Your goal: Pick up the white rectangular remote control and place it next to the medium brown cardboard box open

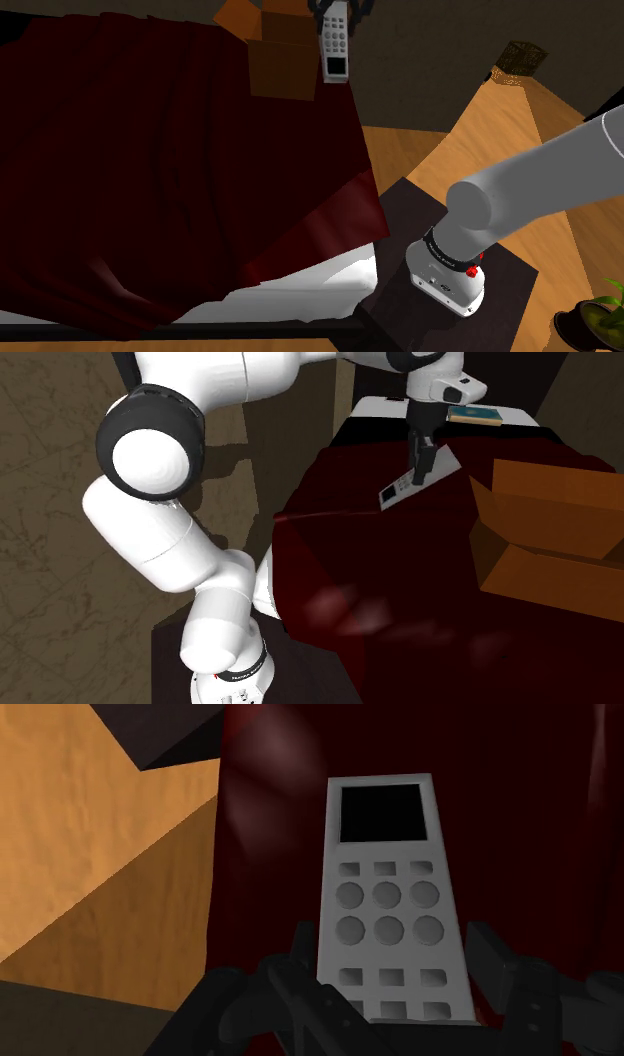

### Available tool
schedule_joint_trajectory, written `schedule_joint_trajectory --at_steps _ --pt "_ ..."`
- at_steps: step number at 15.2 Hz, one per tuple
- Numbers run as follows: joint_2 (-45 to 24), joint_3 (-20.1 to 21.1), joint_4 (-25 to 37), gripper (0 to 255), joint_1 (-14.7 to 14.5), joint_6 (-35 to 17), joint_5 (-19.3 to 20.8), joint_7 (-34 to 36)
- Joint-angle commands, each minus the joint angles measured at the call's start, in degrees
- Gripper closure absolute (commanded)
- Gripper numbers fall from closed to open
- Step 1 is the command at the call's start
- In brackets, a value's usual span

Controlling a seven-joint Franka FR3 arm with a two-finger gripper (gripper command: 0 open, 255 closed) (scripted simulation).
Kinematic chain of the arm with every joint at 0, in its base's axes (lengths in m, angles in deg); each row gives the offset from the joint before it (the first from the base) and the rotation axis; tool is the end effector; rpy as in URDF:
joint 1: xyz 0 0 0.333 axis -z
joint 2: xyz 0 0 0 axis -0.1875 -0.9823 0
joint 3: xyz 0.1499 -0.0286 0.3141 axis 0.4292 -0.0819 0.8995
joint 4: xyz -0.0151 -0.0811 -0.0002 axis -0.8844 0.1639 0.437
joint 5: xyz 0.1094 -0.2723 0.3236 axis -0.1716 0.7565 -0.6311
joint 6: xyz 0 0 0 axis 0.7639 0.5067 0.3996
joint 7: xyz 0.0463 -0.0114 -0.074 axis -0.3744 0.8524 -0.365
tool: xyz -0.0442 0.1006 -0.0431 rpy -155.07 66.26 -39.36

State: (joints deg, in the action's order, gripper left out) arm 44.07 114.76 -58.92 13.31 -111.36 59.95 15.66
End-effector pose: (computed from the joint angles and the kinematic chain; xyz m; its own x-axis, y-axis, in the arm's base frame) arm 0.5004 0.0548 0.6749 0.8595 -0.5057 0.0743 -0.5072 -0.8618 0.0017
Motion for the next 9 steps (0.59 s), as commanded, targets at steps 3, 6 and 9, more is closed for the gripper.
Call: schedule_joint_trajectory --at_steps 3,6,9 --pt "-3.8 -2.6 3.3 255 2.1 -0.2 1.9 -4.3" --pt "-6.9 -4.3 6.0 255 3.5 -0.3 3.2 -7.3" --pt "-10.4 -5.9 9.3 255 4.9 -0.2 4.4 -10.1"
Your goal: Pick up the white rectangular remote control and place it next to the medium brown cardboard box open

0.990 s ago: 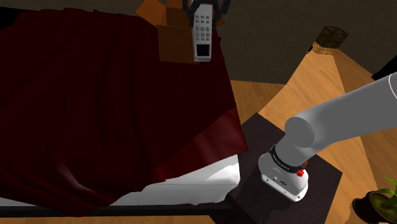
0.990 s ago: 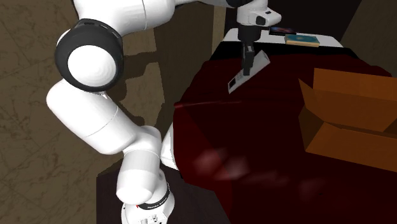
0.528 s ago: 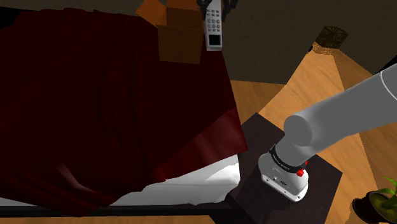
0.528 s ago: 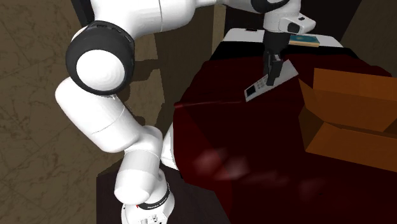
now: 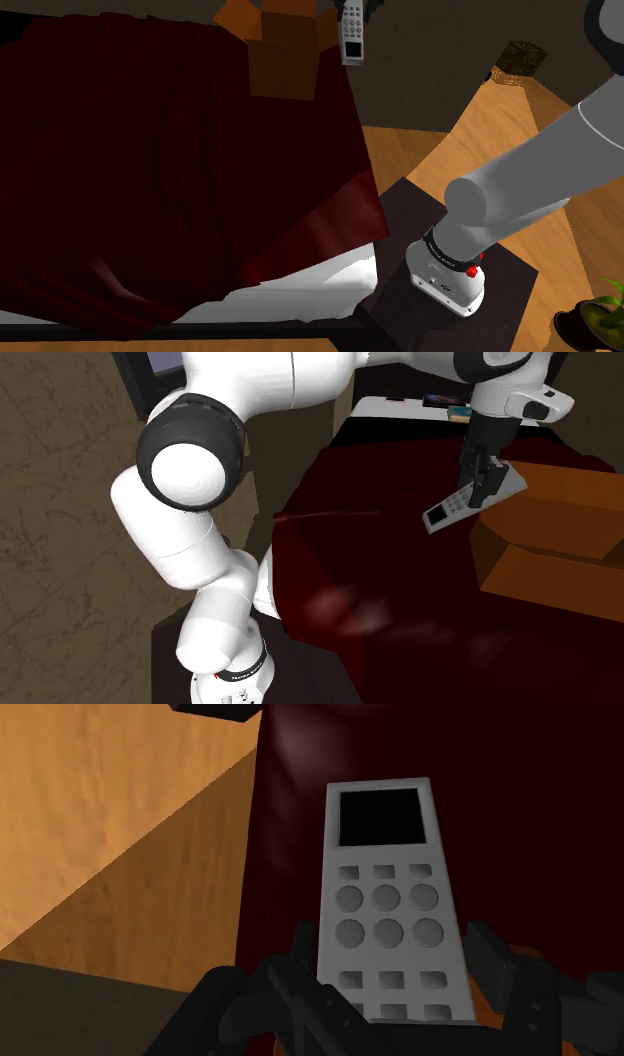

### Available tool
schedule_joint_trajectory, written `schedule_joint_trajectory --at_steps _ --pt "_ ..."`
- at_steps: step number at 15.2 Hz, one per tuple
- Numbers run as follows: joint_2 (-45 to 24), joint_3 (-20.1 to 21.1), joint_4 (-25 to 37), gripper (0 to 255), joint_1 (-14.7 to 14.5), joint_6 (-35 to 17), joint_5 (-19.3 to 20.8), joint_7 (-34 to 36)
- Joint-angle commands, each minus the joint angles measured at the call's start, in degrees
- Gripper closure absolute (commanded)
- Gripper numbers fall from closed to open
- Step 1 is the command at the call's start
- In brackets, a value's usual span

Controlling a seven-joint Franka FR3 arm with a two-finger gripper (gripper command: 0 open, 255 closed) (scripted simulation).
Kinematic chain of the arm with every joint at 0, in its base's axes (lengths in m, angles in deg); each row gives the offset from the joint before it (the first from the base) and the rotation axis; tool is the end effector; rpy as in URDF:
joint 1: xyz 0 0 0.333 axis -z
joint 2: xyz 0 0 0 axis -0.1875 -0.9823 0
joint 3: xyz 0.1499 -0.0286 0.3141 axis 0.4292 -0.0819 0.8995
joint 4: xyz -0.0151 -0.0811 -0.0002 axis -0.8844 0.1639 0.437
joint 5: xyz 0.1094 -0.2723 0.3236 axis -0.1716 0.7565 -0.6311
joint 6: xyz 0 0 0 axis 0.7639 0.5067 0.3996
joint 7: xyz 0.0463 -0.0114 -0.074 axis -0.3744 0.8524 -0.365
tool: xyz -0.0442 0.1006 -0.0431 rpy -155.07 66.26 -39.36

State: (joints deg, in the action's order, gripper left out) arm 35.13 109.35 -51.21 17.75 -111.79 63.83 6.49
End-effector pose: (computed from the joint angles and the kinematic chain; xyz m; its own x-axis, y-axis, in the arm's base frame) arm 0.5466 -0.0664 0.6770 0.8597 -0.5055 0.0740 -0.5070 -0.8620 0.0016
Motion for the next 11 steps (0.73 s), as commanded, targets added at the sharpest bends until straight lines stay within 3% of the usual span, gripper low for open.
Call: schedule_joint_trajectory --at_steps 1,11 --pt "-2.7 -1.0 2.9 255 0.9 0.3 0.9 -1.8" --pt "-18.5 -4.9 21.7 255 4.7 3.8 4.8 -10.0"
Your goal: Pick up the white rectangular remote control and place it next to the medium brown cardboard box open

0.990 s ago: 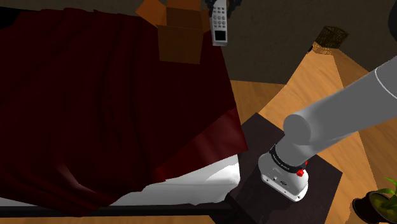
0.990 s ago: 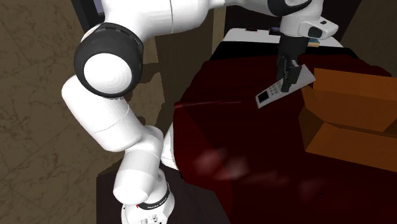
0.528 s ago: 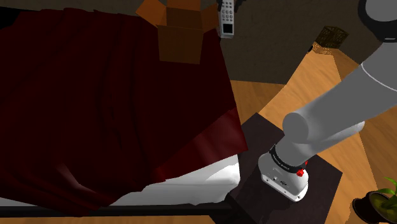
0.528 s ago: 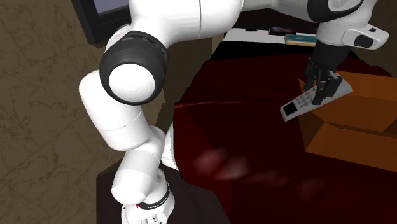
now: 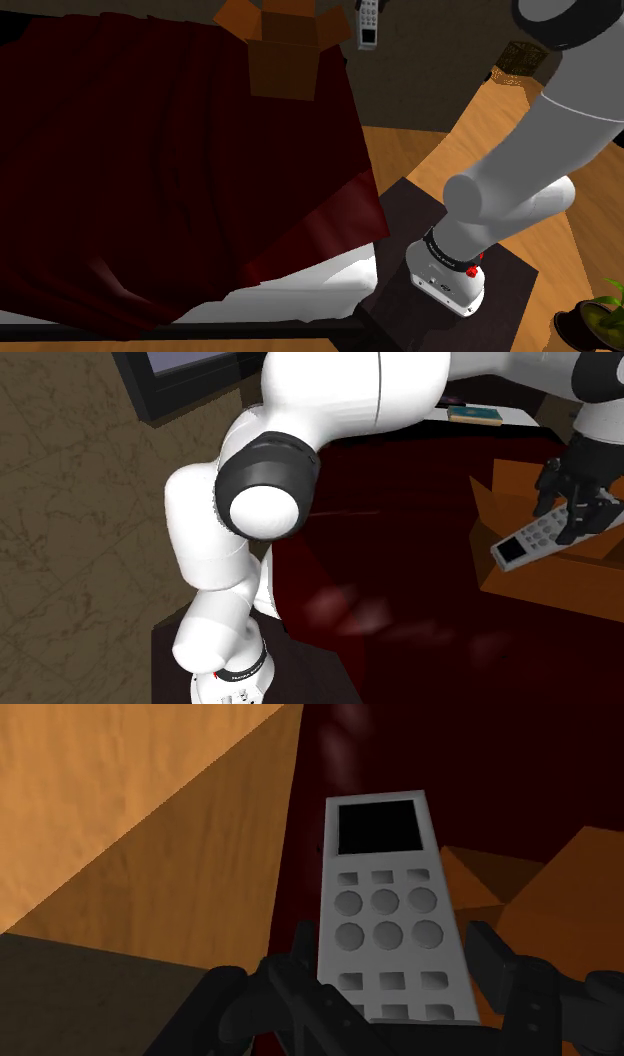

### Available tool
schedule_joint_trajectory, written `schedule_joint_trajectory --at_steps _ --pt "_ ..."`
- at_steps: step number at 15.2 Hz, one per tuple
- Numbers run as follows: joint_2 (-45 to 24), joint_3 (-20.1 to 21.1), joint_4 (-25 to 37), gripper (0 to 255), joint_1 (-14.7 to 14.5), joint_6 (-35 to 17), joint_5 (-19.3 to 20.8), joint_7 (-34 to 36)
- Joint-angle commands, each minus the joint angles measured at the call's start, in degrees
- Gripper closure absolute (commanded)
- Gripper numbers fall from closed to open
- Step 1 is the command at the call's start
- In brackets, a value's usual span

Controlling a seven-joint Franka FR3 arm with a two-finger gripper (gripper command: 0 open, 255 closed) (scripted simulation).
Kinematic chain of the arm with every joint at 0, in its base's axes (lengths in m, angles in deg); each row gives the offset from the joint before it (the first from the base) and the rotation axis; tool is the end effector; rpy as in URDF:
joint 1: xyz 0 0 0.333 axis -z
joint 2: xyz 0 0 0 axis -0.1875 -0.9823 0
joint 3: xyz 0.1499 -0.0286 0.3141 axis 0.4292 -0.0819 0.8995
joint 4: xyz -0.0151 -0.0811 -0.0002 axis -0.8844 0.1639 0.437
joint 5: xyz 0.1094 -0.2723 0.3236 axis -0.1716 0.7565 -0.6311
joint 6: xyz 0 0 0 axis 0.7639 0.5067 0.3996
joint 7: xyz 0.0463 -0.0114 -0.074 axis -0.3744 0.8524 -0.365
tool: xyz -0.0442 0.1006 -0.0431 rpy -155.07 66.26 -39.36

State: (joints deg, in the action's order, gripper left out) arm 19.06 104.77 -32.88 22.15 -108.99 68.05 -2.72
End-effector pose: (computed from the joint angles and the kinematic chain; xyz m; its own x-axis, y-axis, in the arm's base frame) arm 0.6019 -0.2130 0.6798 0.8600 -0.5049 0.0742 -0.5064 -0.8623 0.0014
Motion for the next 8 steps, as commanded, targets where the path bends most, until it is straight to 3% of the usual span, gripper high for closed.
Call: schedule_joint_trajectory --at_steps 1,5,7,8 --pt "-4.4 -0.6 6.1 255 0.5 1.7 0.9 -1.5" --pt "-14.0 -1.8 19.9 255 1.1 6.0 2.7 -4.5" --pt "-20.9 -2.4 30.6 255 0.8 9.9 3.9 -6.1" --pt "-19.8 -2.4 28.1 255 1.2 8.4 3.6 -6.1"
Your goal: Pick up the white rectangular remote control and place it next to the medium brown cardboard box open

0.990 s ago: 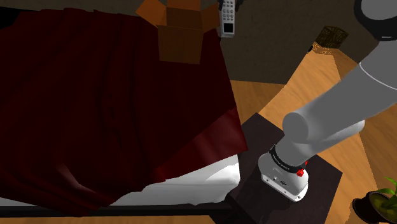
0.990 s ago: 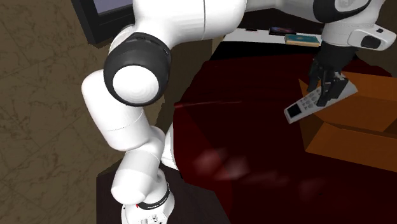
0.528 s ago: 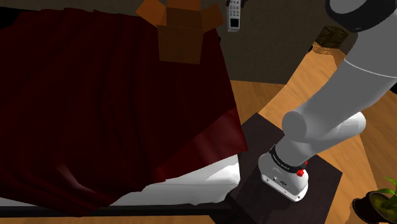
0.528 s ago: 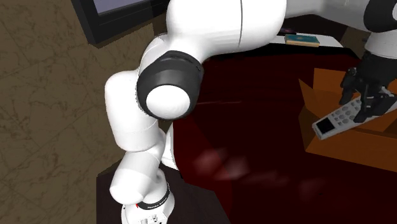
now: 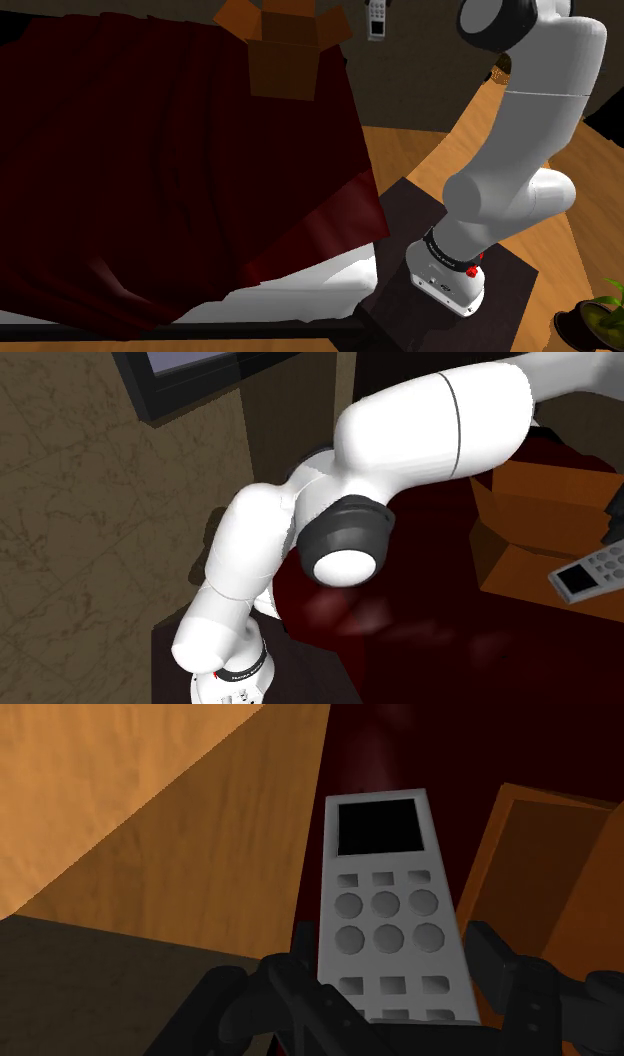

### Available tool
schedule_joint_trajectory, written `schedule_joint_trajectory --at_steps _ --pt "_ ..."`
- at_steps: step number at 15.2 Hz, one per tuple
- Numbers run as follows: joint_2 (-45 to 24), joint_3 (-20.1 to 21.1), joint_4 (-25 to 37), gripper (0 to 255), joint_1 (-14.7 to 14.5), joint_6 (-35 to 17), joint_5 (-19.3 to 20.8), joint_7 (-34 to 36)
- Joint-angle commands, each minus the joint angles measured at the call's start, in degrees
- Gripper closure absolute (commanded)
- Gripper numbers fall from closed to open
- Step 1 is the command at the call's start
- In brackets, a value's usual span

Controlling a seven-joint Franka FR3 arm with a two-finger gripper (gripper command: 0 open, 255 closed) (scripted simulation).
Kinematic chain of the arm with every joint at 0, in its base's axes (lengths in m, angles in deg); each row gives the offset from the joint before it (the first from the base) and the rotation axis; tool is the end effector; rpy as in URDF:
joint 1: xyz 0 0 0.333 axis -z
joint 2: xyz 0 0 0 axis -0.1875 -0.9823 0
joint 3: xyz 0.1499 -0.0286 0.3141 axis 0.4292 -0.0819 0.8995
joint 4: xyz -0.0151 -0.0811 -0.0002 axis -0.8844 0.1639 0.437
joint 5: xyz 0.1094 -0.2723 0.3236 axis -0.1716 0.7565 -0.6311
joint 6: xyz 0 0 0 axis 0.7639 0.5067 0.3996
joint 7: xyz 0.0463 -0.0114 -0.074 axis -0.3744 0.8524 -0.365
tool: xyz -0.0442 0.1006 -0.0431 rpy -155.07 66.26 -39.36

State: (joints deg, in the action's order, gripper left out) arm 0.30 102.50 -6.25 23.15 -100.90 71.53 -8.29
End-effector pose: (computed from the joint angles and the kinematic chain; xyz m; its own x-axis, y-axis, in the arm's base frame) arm 0.6450 -0.3173 0.6806 0.8598 -0.5052 0.0736 -0.5067 -0.8621 0.0018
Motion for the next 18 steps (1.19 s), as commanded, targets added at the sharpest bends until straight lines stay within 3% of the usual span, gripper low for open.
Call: schedule_joint_trajectory --at_steps 1,8,18 --pt "-0.1 -0.1 -1.0 255 0.5 -1.1 -0.1 -0.5" --pt "4.2 0.0 -13.2 255 1.8 -9.2 -1.0 -0.4" --pt "6.9 -0.1 -25.1 255 2.7 -18.4 -1.6 -0.4"
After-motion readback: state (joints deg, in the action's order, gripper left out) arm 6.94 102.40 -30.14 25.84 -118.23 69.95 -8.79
